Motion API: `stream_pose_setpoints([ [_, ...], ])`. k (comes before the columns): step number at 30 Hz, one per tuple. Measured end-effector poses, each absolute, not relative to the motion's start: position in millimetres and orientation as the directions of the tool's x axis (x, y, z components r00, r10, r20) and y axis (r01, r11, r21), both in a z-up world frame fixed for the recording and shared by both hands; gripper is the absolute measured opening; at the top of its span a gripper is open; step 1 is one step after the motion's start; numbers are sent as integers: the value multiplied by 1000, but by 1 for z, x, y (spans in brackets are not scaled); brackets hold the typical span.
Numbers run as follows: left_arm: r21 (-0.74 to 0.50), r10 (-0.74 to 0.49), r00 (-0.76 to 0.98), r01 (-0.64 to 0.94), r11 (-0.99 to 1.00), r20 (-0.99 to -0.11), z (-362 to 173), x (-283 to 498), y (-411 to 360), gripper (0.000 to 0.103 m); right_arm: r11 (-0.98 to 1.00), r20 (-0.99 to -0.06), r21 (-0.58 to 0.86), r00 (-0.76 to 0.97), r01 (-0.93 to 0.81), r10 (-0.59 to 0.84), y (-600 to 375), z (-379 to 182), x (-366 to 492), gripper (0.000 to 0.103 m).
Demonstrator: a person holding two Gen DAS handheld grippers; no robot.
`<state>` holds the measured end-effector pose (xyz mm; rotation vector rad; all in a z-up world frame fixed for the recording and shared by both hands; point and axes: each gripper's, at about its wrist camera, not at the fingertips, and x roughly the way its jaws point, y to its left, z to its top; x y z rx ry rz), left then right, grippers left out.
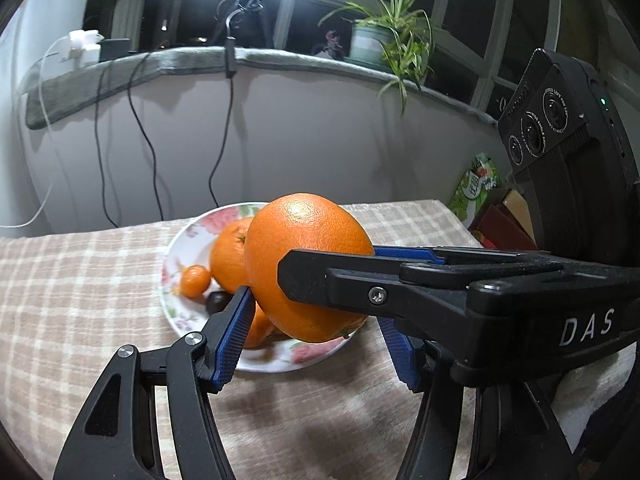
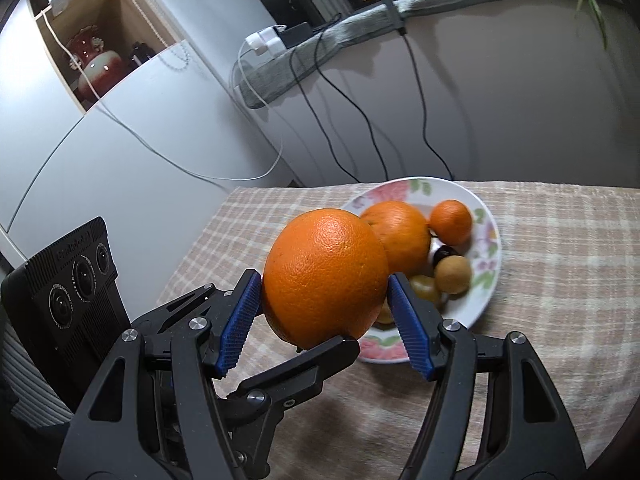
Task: Organize fruits
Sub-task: 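Carry the large orange with the right tool to the plate, then lower the large orange onto the plate and open the right tool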
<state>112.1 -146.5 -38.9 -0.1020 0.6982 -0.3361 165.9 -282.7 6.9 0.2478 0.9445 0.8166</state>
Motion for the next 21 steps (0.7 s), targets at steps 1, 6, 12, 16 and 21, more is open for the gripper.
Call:
stream_pose_setpoints([
  [1,-203,-338,710,272,941,-617,-40,114,-148,62,686,-624,523,321,-506,712,-286,5,167,68],
  [6,-194,-339,693,281,940,-636,-44,120,-154,62,695,-632,528,321,-489,706,-292,-4,172,68],
  [12,-195,-340,678,284,939,-652,-49,126,-157,62,702,-642,525,317,-481,698,-295,-10,177,68],
  [16,-195,-341,669,285,938,-661,-52,128,-157,62,705,-646,527,315,-474,695,-295,-14,180,68],
  [21,-177,-333,665,292,940,-668,-52,130,-159,62,706,-647,530,313,-470,695,-295,-15,182,69],
])
